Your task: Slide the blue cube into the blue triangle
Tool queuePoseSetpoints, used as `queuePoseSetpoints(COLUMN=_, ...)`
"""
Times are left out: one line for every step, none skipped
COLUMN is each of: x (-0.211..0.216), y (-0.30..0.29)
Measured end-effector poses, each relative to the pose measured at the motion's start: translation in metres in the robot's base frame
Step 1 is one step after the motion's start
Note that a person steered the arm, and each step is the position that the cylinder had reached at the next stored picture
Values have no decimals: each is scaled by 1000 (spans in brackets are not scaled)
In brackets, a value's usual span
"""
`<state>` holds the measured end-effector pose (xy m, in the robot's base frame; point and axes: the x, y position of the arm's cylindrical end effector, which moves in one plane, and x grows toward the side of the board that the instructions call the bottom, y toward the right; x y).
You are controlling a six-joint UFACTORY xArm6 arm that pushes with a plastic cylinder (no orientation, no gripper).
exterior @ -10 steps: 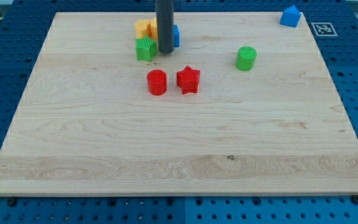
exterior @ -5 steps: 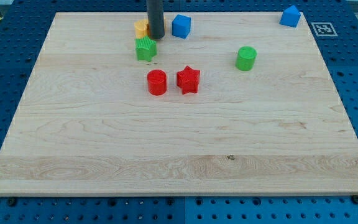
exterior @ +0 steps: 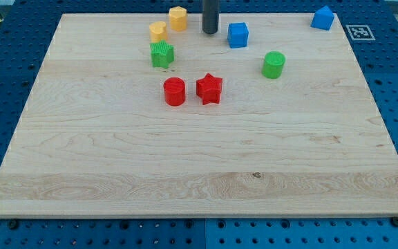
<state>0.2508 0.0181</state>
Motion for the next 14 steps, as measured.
queuePoseSetpoints(x=22, y=17)
queuePoseSetpoints(x=29, y=69)
queuePoseSetpoints(x=22, y=133)
queuePoseSetpoints(x=22, y=124)
queuePoseSetpoints(x=10, y=125)
queuePoseSetpoints(x=-15, y=167)
queuePoseSetpoints(x=-18, y=183)
queuePoseSetpoints(x=0, y=156)
queuePoseSetpoints(x=26, y=147)
queuePoseSetpoints(x=26, y=188)
queuePoseSetpoints(x=30, y=207)
queuePoseSetpoints(x=45, y=208)
queuePoseSetpoints(x=45, y=222)
queuePoseSetpoints(x=45, y=222)
